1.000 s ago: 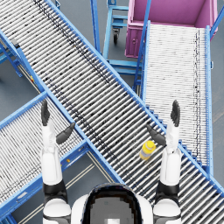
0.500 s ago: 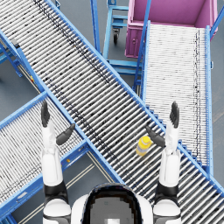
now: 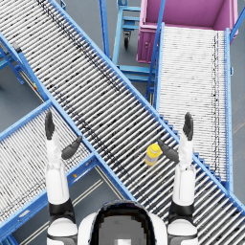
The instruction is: Pick up the oil and place it on the left assembly line, put the cola on the right, and keep Sprite still
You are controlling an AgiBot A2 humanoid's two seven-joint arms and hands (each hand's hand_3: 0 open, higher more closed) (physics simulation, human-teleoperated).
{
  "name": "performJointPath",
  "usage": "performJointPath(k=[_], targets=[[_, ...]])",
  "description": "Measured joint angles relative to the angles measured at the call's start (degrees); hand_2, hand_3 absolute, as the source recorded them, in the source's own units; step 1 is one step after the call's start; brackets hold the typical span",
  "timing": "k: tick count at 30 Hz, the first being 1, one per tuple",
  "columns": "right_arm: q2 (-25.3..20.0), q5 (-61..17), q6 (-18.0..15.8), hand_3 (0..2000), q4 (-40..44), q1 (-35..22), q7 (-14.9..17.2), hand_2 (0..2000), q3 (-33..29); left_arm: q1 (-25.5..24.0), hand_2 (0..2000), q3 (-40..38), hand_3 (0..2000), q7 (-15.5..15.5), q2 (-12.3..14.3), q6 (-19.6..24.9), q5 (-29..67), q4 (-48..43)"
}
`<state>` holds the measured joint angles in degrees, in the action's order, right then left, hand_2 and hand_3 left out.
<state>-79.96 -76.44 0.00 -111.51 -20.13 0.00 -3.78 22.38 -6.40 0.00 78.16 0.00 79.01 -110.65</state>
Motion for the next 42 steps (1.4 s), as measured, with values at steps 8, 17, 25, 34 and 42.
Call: performJointPath(k=[8, 17, 25, 34, 42], targets=[[-0.18, 0.00, 0.00, 0, -0.97, 6.30, 0.00, 0, 3.06, -0.86, 0, 1.42, 0, 0.00, 0.43, 0.00, 0.00, -0.36], [0.28, 0.00, 0.00, 0, 4.26, 12.78, 0.00, 0, 7.15, -2.38, 0, 1.85, 0, 0.00, 0.95, 0.00, 0.00, -1.64], [0.26, 0.00, 0.00, 0, 12.32, 15.03, 0.00, 0, 11.40, -2.34, 0, 2.95, 0, 0.00, 1.29, 0.00, 0.00, -0.37], [-2.06, 0.00, 0.00, 0, 27.98, 10.42, 0.00, 0, 15.56, 0.00, 0, 3.85, 0, 0.00, 1.71, 0.00, 0.00, 4.88], [-4.51, 0.01, 0.00, 0, 41.84, 4.99, 0.00, 0, 17.49, 0.44, 0, 3.22, 0, 0.00, 2.07, 0.00, 0.00, 7.04]])
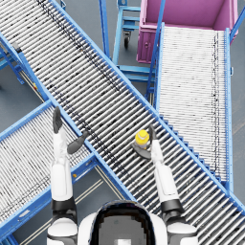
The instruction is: Pick up the oil and place it on the left assembly line, put the cola on the right, and keep Sprite still
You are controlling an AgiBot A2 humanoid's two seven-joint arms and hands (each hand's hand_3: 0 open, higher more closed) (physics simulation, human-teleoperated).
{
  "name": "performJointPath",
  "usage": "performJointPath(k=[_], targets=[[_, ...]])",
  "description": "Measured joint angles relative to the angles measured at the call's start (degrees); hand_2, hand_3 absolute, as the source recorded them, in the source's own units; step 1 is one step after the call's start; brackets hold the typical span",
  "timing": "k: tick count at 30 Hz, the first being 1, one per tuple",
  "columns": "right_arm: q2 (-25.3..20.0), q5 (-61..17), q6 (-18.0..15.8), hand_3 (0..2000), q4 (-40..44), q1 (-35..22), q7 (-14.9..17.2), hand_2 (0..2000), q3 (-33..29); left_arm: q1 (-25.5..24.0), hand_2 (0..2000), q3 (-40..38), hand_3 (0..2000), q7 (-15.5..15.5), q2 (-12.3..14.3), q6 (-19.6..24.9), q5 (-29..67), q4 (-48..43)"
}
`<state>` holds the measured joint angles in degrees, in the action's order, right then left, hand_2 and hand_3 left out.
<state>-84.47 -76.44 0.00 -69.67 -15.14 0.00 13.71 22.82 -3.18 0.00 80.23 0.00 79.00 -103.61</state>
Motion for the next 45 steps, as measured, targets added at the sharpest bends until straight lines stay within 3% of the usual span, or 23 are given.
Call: performJointPath(k=[9, 10, 11, 15, 16, 20, 23, 26, 27, 35, 45], targets=[[-3.40, -0.02, 0.02, 0, 14.71, -8.44, -0.05, 0, 3.11, 0.24, 0, -1.45, 0, 0.00, 0.34, 0.00, 0.00, 1.78], [-3.69, -0.03, 0.08, 327, 15.86, -9.35, -0.09, 1361, 3.54, 0.22, 0, -1.69, 0, 0.00, 0.38, 0.00, -0.01, 1.89], [-3.84, -0.07, -0.45, 653, 16.49, -9.83, -0.07, 2000, 3.72, 0.21, 0, -1.85, 0, 0.00, 0.41, 0.00, -0.01, 1.97], [-3.20, -0.41, -2.57, 1960, 16.45, -10.28, 0.08, 2000, 3.68, -0.43, 0, -2.16, 0, 0.00, 0.59, 0.00, -0.01, 1.78], [-3.12, -0.39, -0.06, 2000, 15.94, -10.16, 0.01, 2000, 4.02, -0.77, 0, -2.20, 0, 0.00, 0.66, 0.00, -0.01, 1.57], [-2.74, -0.33, 1.96, 2000, 7.05, -9.34, 0.20, 2000, 4.23, -3.79, 0, -1.15, 0, 0.00, 0.96, 0.00, -0.02, 0.30], [-3.77, -0.14, -3.98, 2000, -3.84, -10.89, 0.04, 2000, 2.84, -6.25, 0, 1.01, 0, 0.00, 1.03, 0.00, -0.01, -1.26], [-3.57, -0.06, -6.74, 2000, -11.17, -14.24, 0.10, 2000, 3.38, -8.25, 0, 3.08, 0, 0.00, 1.02, 0.00, 0.00, -3.33], [0.45, 0.00, -7.56, 2000, -12.96, -17.41, 0.02, 2000, 8.85, -8.56, 0, 3.83, 0, 0.00, 1.04, 0.00, 0.00, -4.00], [-4.43, -0.05, -9.62, 2000, -22.20, -22.50, 0.24, 2000, 9.07, -7.61, 0, 14.15, 0, 0.00, 2.23, 0.00, 0.01, -5.33], [-4.18, -0.22, -10.12, 2000, -30.01, -20.34, 0.21, 2000, 13.98, -4.69, 0, 21.87, 0, -0.04, 5.20, -0.10, 0.06, -0.64]])
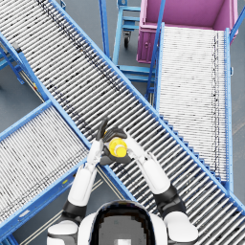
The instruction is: Pick up the oil and place it on the left assembly line, put the cola on the right, and keep Sprite still
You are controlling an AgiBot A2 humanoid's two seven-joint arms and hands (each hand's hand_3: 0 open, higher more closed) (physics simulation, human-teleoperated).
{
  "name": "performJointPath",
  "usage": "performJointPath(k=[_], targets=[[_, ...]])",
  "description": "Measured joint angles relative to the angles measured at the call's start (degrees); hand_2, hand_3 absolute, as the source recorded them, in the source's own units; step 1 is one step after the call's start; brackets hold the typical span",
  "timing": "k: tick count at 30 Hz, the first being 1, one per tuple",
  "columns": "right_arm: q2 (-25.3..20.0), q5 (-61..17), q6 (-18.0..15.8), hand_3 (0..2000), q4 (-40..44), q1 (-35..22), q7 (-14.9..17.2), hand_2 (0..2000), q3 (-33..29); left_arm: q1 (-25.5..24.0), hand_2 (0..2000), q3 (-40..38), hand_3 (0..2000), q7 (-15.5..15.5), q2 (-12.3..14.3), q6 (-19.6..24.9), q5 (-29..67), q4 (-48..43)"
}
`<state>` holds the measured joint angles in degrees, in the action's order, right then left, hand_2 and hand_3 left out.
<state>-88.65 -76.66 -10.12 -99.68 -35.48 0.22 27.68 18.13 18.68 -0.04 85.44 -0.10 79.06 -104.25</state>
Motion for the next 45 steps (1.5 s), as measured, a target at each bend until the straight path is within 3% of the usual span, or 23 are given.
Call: performJointPath(k=[7, 8, 9, 11, 13, 14, 15, 19, 22, 27, 39, 40, 41, 45], targets=[[1.65, -0.21, 3.60, 2000, 0.40, -0.28, -0.58, 2000, 2.27, 0.53, 0, 0.12, 0, 0.23, 0.28, -0.42, 0.21, 1.51], [1.88, -0.28, 3.23, 2000, 0.83, -0.73, -0.53, 2000, 2.82, 0.49, 1361, 0.19, 327, 0.29, 0.18, -0.51, 0.26, 1.72], [2.01, -0.31, 2.14, 2000, 1.49, -1.25, -0.57, 2000, 3.25, 0.35, 2000, 0.32, 653, 0.34, 0.18, -0.76, 0.30, 1.49], [2.40, -0.31, 0.51, 2000, 2.25, -2.02, -0.71, 2000, 4.64, 0.15, 2000, 0.90, 1307, 0.47, 0.13, 1.36, 0.37, 1.25], [2.75, -0.30, 1.19, 2000, 2.95, -2.76, -1.20, 2000, 6.26, 0.05, 2000, 0.88, 1960, 0.35, 0.03, 2.35, 0.35, 0.83], [2.96, -0.27, 1.77, 1673, 3.36, -3.14, -1.46, 639, 6.96, -0.10, 2000, 0.76, 2000, 0.32, -0.08, 2.28, 0.34, 0.52], [3.19, -0.20, 3.78, 1347, 3.61, -3.37, -1.51, 0, 7.67, -0.28, 2000, 0.89, 2000, 0.22, -0.27, 2.68, 0.28, 0.08], [4.30, 0.01, 6.11, 40, 2.00, -2.99, -1.11, 0, 8.97, -1.16, 2000, 0.61, 2000, 0.28, -0.73, 3.83, 0.13, -2.14], [5.09, 0.09, 8.59, 0, -0.92, -1.51, -0.55, 0, 7.60, -2.60, 2000, -3.93, 2000, 0.16, -1.19, 4.25, 0.04, -3.49], [6.51, 0.14, 9.82, 0, -5.23, 0.98, -0.28, 0, 4.94, -5.71, 2000, -17.93, 2000, 0.14, -1.19, 4.06, -0.03, -1.71], [5.57, 0.15, 10.11, 0, -8.32, 2.84, -0.22, 0, 4.42, -11.61, 2000, -44.13, 2000, 0.10, 1.33, 3.50, -0.06, 14.78], [5.32, 0.16, 10.11, 0, -8.31, 2.83, -0.22, 0, 4.40, -11.54, 639, -46.11, 1673, 0.10, 1.18, 3.41, -0.06, 16.73], [5.12, 0.16, 10.11, 0, -8.29, 2.87, -0.22, 0, 4.38, -11.21, 0, -48.04, 1347, 0.10, 0.83, 2.56, -0.07, 18.98], [4.52, 0.16, 10.11, 0, -8.03, 3.17, -0.21, 0, 4.10, -9.11, 0, -55.64, 40, 0.07, -1.55, 0.70, -0.08, 25.72]])
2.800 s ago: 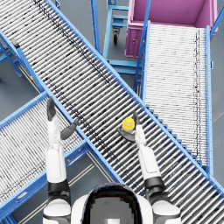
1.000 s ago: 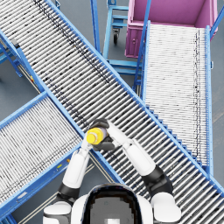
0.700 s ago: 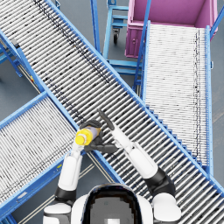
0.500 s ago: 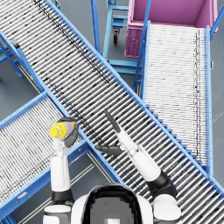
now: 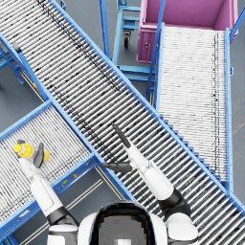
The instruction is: Pick up the oil and place it on the left assembly line, put the cola on the right, and keep Sprite still
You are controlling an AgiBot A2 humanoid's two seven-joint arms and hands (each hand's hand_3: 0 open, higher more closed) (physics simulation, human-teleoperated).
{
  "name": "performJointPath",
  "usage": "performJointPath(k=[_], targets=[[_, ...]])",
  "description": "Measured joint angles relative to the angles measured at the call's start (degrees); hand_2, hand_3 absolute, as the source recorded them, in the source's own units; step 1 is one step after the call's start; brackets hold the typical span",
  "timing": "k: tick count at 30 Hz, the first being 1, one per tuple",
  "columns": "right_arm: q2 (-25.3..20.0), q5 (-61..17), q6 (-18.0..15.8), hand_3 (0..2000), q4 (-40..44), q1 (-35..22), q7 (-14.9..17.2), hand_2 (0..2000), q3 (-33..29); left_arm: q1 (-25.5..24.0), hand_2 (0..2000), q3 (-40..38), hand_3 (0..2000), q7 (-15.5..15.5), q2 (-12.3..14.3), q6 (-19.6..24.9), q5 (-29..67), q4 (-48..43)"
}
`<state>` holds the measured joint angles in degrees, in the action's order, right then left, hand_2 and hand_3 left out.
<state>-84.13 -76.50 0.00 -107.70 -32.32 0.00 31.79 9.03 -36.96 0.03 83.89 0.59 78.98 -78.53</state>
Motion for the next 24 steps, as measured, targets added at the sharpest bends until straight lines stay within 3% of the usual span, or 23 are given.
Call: performJointPath(k=[5, 10, 16, 24], targets=[[-0.41, 0.00, 0.00, 0, -0.11, 0.66, 0.00, 0, -0.55, 2.12, 0, -8.13, 0, -0.02, -2.88, -0.49, -0.02, 0.15], [-0.35, 0.01, 0.00, 0, -1.22, 1.74, 0.00, 0, -2.41, 4.11, 0, -7.91, 0, -0.02, -6.08, -0.58, -0.03, -10.09], [-0.83, 0.02, 0.00, 0, -2.61, 2.42, 0.00, 0, -12.04, 6.00, 0, 2.88, 0, -0.03, -9.41, -0.59, 0.00, -23.71], [-1.90, 0.05, 0.00, 0, -1.44, 1.06, 0.00, 0, -27.82, 9.13, 0, 22.12, 0, -0.03, -12.28, -0.59, 0.04, -29.84]])
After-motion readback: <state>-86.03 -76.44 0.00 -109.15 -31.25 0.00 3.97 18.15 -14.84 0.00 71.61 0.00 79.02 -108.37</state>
